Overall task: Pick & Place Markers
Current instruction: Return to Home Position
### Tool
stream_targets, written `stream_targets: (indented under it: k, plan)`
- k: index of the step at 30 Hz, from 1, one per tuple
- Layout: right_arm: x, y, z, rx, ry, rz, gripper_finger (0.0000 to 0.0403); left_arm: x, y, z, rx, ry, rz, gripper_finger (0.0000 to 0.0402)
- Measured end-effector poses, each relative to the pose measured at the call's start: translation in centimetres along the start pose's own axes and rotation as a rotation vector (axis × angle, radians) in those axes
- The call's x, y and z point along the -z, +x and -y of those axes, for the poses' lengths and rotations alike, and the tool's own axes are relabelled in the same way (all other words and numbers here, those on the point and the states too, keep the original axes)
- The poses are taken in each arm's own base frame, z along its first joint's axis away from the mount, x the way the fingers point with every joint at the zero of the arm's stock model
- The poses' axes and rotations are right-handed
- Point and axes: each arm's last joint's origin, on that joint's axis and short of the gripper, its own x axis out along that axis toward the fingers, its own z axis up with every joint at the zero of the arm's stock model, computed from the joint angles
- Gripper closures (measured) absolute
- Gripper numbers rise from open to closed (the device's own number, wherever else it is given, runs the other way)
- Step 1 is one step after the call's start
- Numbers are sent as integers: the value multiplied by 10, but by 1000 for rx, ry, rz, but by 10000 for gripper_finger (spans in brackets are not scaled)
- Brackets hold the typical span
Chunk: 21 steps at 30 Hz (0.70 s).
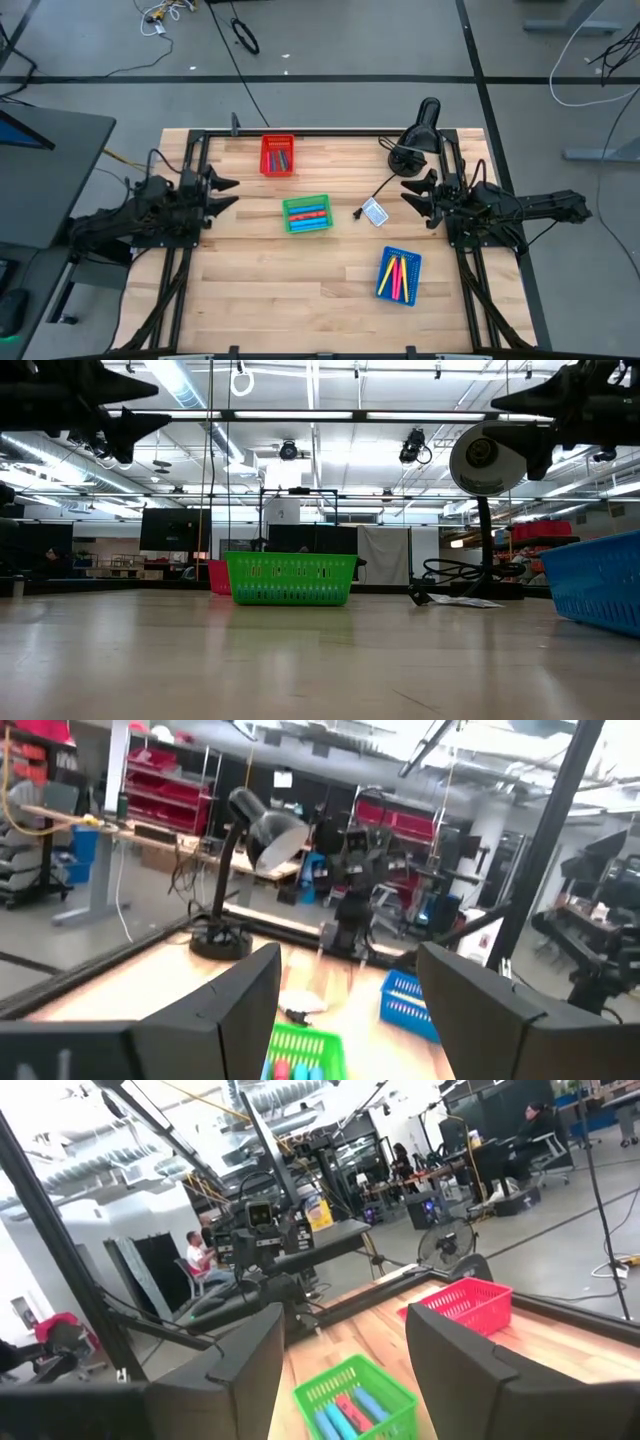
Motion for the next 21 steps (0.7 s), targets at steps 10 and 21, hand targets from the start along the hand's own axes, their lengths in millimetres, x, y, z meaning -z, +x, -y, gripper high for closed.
stream_targets:
  k: [10,21]
  plan:
    - [2,0,1,29,-22,-1,192,23,5,-7,2,-12,4,161]
    - [19,-2,10,97,-2,-12,192,40,7,-12,-14,-10,3,161]
